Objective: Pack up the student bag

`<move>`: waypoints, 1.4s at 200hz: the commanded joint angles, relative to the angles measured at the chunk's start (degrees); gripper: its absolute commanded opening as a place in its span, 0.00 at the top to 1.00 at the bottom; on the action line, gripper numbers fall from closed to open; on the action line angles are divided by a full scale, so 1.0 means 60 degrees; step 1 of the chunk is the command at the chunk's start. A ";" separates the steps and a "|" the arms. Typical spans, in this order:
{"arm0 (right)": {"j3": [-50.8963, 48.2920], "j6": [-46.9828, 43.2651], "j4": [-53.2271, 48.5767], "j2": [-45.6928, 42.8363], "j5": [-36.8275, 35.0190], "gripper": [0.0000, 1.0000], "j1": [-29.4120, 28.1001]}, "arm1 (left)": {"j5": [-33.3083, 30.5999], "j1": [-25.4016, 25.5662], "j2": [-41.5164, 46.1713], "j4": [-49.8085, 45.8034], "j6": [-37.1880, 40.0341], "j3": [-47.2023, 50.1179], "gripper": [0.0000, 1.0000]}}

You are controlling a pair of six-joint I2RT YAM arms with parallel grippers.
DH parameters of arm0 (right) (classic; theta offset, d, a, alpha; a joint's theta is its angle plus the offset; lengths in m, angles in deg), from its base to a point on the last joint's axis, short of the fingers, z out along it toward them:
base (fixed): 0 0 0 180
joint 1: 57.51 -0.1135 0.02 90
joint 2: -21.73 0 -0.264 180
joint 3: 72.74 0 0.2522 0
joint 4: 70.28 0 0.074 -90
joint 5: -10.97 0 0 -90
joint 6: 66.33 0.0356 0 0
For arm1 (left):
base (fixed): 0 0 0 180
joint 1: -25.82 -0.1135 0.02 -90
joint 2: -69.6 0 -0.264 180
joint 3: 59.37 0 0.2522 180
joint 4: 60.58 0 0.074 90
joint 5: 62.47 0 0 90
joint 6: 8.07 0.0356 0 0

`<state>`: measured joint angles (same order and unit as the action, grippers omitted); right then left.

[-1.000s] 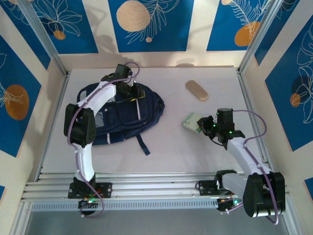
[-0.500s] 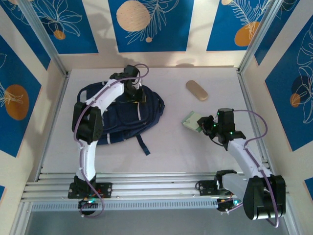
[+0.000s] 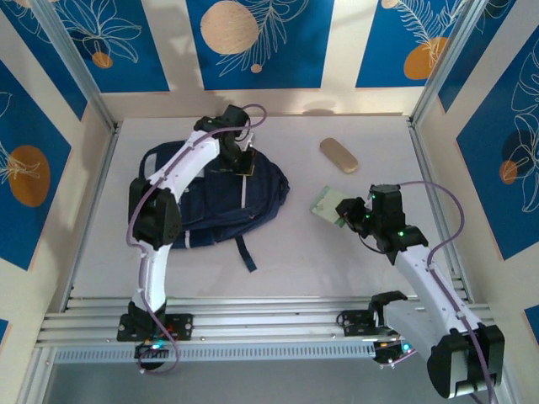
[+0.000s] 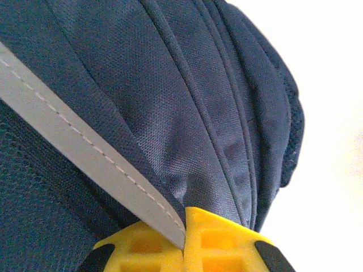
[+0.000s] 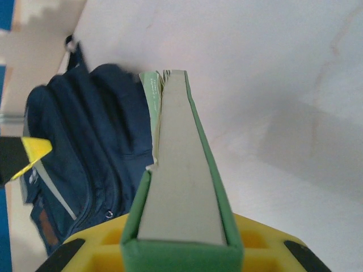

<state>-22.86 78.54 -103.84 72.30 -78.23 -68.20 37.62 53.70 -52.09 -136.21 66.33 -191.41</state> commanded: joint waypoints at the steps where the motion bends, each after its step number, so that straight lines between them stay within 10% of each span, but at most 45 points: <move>1: 0.0692 -0.0609 0.0035 -0.0395 -0.0236 1.00 -0.0294 | 0.1674 0.0510 0.1247 -0.1026 0.0667 -0.1136 1.00; 126: 0.0010 -0.0481 0.3019 -0.0950 0.3212 1.00 -0.1291 | 0.4800 -0.0493 0.5278 0.1024 -0.0090 0.1063 1.00; 280: 0.2012 0.0163 0.5913 0.4903 0.0445 1.00 -0.5010 | 0.5510 -0.0635 0.4990 0.1639 -0.0757 0.0971 1.00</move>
<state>-16.00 79.80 -73.37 97.55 -70.75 -95.77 63.56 50.57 -23.94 -135.80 62.95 -183.10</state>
